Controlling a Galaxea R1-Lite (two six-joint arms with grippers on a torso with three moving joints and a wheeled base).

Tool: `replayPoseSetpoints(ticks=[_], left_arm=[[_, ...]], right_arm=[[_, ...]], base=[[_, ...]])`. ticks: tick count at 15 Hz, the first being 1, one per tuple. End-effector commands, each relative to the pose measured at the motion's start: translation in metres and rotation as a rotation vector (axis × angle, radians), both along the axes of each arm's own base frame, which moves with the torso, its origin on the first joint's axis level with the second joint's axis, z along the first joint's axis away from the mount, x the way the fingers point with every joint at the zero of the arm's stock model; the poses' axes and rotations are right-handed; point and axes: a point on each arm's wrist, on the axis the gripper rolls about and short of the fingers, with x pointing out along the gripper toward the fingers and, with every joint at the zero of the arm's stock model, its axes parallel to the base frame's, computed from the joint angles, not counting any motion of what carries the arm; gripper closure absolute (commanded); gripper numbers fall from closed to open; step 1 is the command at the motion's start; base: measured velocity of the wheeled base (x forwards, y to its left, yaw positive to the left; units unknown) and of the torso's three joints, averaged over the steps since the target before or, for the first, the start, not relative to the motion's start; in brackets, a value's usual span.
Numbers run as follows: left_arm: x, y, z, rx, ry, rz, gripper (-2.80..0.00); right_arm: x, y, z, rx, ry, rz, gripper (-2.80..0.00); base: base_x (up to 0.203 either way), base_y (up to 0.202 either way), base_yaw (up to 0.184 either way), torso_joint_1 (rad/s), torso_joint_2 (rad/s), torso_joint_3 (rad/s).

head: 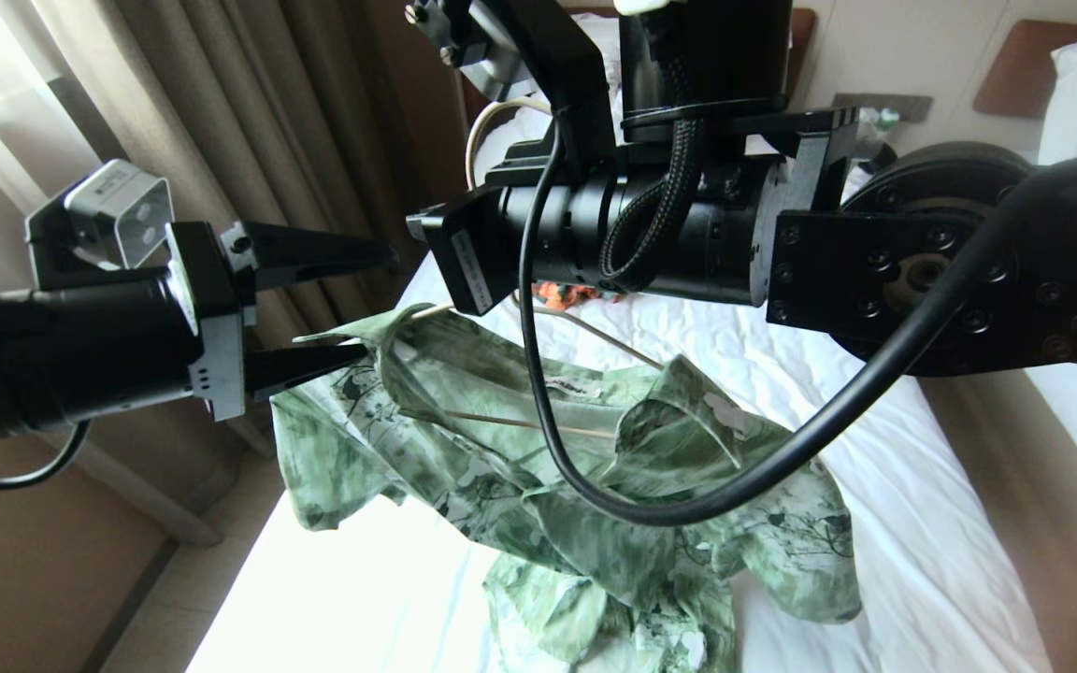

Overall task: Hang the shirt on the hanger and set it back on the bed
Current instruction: Take the clothes hanger out of the clothes

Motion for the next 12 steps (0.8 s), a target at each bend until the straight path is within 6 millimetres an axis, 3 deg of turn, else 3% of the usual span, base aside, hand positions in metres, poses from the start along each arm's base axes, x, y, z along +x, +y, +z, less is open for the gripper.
replayPoseSetpoints(ticks=[1, 10, 11, 12], left_arm=[[0.0023, -0.0009, 0.0003, -0.009, -0.007, -0.002, -2.80], [0.0051, -0.0026, -0.0005, -0.010, -0.011, -0.008, -2.80], [0.0051, -0.0026, -0.0005, -0.010, -0.011, -0.008, -2.21], [0.0048, -0.0023, -0.0003, -0.010, -0.012, -0.007, 0.00]], right_arm=[[0.0008, 0.0016, -0.0021, -0.005, 0.002, 0.002, 0.00], [-0.0009, 0.0010, -0.0007, -0.006, -0.005, -0.007, 0.00], [-0.0014, 0.0014, -0.0007, -0.006, -0.005, -0.006, 0.00], [-0.0022, 0.0014, -0.0001, -0.005, -0.006, -0.005, 0.00]], base=[[0.000, 0.000, 0.000, 0.000, 0.00, 0.000], [0.000, 0.000, 0.000, 0.000, 0.00, 0.000], [0.000, 0.000, 0.000, 0.000, 0.00, 0.000], [0.000, 0.000, 0.000, 0.000, 0.00, 0.000]])
